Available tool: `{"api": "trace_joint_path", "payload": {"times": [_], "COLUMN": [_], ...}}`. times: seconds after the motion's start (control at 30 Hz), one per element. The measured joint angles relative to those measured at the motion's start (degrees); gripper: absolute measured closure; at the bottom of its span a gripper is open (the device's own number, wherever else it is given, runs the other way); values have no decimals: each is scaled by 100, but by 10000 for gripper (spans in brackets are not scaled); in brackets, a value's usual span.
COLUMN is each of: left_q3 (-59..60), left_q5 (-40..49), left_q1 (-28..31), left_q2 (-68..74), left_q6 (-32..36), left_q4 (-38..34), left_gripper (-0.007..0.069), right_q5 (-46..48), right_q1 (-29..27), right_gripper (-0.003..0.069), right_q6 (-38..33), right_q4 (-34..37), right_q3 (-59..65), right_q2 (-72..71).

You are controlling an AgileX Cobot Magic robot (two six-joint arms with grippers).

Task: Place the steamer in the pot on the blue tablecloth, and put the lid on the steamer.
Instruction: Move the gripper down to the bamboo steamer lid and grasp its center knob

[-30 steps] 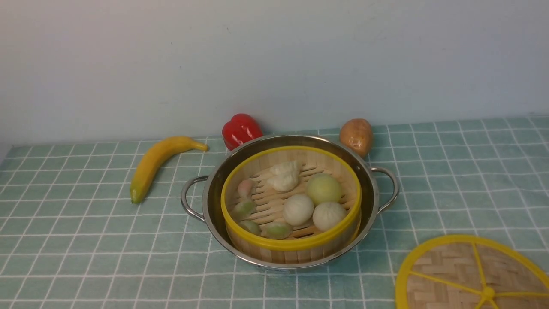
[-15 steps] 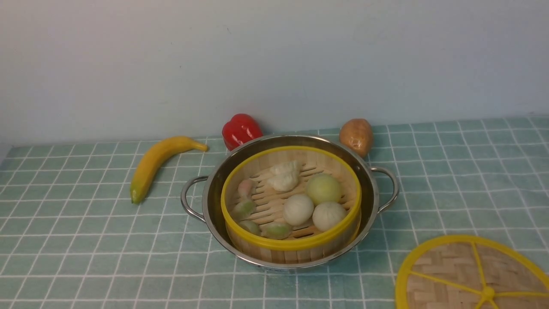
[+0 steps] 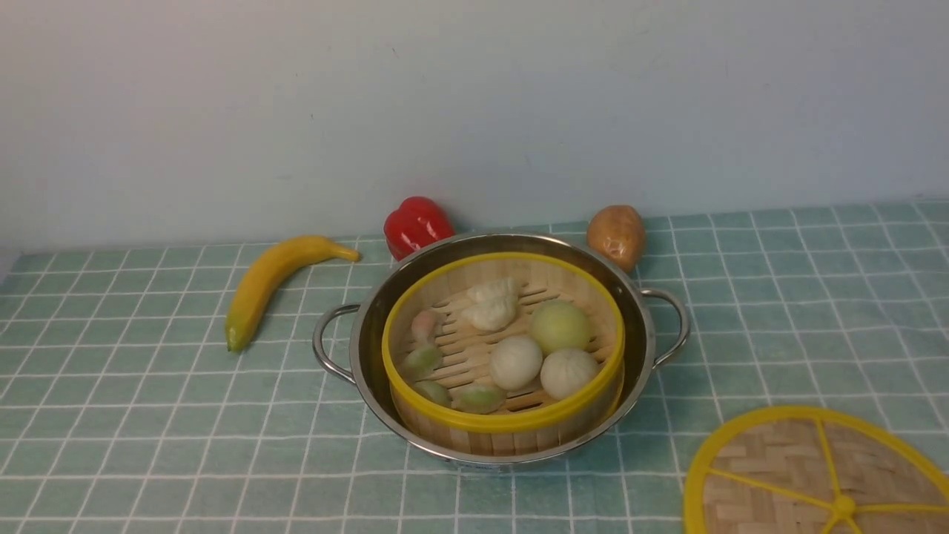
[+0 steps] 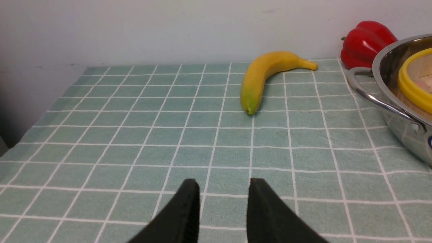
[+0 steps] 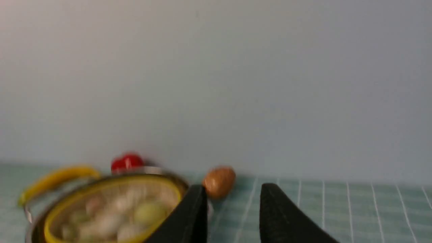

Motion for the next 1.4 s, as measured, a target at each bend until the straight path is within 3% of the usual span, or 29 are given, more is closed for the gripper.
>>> {"api": "trace_joint_path", "payload": {"times": [0.1,0.2,0.37,0.57,0.7,0.83,1.0,1.4], "left_q3": [0,0,0,0,0,0,0,0], "left_q5": [0,0,0,0,0,0,0,0], "left_q1": [0,0,0,0,0,0,0,0], "left_q2": [0,0,0,0,0,0,0,0], "left_q6": [0,0,0,0,0,0,0,0], "left_q4": [0,0,0,0,0,0,0,0], "left_gripper": [423,413,413,413,413,413,413,413], "right_q5": [1362,1961,1537,1568,1556,1551,1340,926], "right_q1": [0,0,0,47,399,811,1292,1401], "right_gripper": [417,417,417,414,399,384,375,374], "right_q6": [-607,-1122,-2062,-2435,-2364,-1841,-384,-37], "right_q4": [-210,-185,426,560,312,-220,-1584,-1817], "right_q3": [-512,-797,-903,-1213,-1259,-1259,-1259,-1285], "right_q2": [806,1685,3205,5039,5864,6479,7226,7602]}}
